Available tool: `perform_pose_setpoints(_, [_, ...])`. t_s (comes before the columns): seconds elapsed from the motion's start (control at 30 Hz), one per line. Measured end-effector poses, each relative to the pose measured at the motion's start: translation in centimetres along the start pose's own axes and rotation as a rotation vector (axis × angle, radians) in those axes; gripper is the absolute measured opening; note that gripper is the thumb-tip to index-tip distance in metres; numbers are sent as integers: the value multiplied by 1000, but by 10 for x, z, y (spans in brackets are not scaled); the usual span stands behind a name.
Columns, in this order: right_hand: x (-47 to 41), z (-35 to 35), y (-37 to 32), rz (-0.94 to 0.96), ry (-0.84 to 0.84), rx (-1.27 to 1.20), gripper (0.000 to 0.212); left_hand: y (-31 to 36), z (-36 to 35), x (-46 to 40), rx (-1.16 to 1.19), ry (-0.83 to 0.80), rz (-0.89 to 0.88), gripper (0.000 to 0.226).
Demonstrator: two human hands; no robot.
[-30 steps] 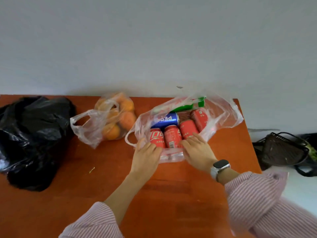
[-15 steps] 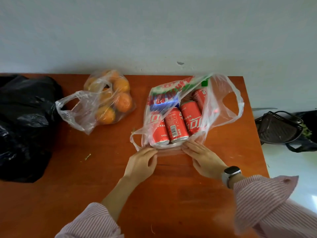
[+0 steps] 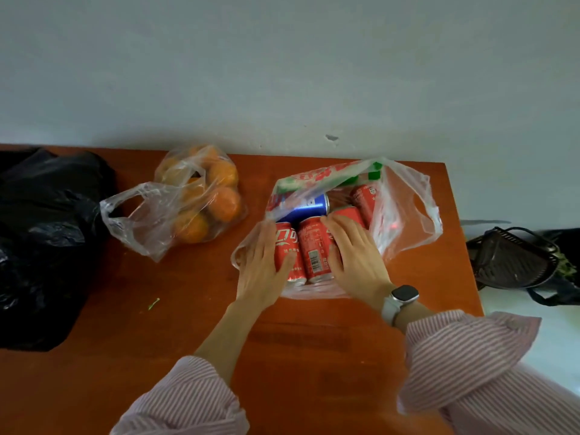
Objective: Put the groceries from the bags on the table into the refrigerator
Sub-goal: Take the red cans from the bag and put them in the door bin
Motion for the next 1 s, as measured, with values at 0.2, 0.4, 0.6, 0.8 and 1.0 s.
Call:
perform_pose_setpoints(0.2, [-43, -9, 10, 86, -139, 310, 52, -10, 10, -32, 67, -83, 119, 82])
perform_pose_setpoints(0.4, [-46, -29, 16, -72, -246, 281, 46, -6, 10, -31, 55, -49, 139, 86])
perform_pose_setpoints(0.6, [-43, -38, 14, -159, -209, 270, 45, -7, 7, -34, -9, -5, 28, 70])
perform_pose_setpoints(0.8, [-33, -23, 13, -148, -116, 48, 35, 3, 18, -35, -94, 62, 49, 79])
perform_pose_setpoints(1.0, [6, -7, 13, -175, -81, -227, 27, 27, 22, -8, -265, 231, -150, 71])
Point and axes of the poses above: each hand's wrist, its own x-axis away from the middle knuckle, its own z-axis out of the back of the hand, y = z × x, the point moved 3 cm from there along -x, towards the middle knuckle
